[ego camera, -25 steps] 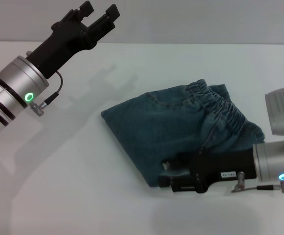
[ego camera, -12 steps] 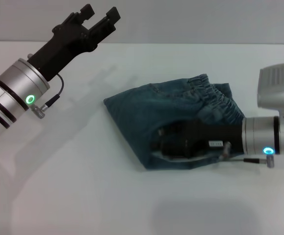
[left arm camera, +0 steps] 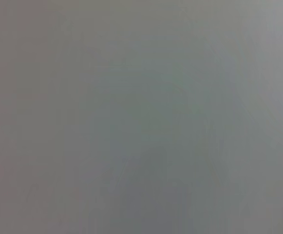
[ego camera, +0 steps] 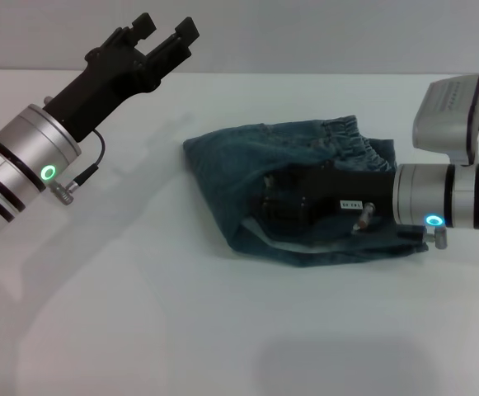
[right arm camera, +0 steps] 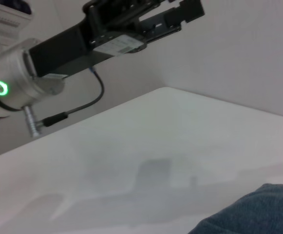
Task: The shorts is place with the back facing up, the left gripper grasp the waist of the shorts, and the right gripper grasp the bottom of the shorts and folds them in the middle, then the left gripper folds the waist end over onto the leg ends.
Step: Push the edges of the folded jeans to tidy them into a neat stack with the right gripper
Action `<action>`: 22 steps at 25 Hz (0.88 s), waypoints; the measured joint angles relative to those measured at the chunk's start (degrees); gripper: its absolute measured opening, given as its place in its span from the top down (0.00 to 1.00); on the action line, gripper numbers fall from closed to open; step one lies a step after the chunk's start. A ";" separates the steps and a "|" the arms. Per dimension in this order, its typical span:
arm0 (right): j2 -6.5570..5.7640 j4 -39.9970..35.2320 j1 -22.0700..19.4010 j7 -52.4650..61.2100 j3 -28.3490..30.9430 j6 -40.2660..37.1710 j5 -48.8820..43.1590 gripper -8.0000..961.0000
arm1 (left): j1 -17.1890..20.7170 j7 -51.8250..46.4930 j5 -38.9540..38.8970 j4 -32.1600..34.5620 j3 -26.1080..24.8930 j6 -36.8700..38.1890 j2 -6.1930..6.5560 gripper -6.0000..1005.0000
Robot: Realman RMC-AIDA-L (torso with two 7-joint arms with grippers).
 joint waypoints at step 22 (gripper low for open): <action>-0.48 -3.79 -12.92 -10.35 1.62 -15.15 13.48 0.45 | 0.47 0.00 -0.95 -0.63 -0.54 0.47 0.18 0.16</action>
